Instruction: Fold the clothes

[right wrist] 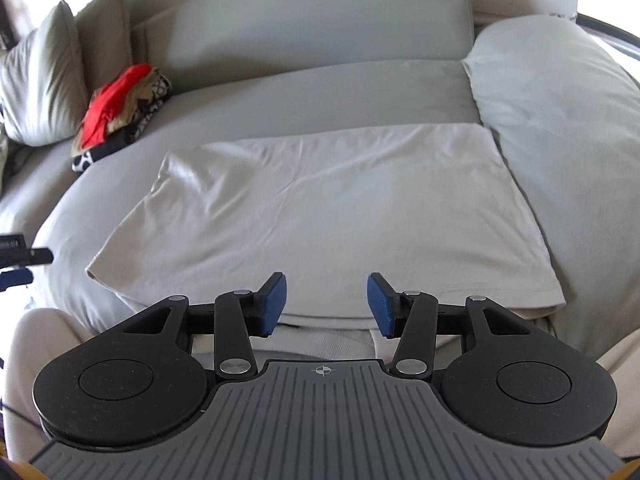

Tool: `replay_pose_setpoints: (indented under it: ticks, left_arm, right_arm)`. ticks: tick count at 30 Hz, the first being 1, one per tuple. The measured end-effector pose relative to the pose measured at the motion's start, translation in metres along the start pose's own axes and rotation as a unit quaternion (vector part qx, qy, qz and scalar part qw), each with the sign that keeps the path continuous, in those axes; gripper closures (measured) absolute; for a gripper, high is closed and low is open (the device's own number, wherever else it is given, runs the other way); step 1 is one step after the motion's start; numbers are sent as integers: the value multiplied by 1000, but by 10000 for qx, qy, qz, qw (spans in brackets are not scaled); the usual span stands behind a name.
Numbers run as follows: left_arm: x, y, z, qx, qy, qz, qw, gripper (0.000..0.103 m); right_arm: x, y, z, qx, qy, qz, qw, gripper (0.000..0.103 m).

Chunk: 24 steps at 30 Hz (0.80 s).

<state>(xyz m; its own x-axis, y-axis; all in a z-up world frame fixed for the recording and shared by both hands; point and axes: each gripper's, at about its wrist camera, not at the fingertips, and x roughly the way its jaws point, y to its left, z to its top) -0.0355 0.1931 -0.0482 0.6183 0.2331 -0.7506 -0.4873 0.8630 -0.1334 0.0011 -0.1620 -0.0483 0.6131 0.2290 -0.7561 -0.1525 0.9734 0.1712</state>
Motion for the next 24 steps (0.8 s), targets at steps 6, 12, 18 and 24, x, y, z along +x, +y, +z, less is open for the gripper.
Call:
replay_pose_setpoints:
  ticks: [6,12,18,24]
  left_arm:
    - [38,-13,5,115,546,-704,9960,54]
    - [59,-20,4,-138,917,-878,9918,63]
    - [48,-9,9,-703,875,-1156,9869,54]
    - [61,-30,8,-226,1072,-874,9901,61]
  right_arm:
    - [5,5,-2,-83,93,-86,9999,52]
    - [5,5,-3,-149,86,-155,9997,52]
    - [7,1,-4,-57,119,-159,9998,52]
    - [7,-1,-5,-26,115,-109,9999,52]
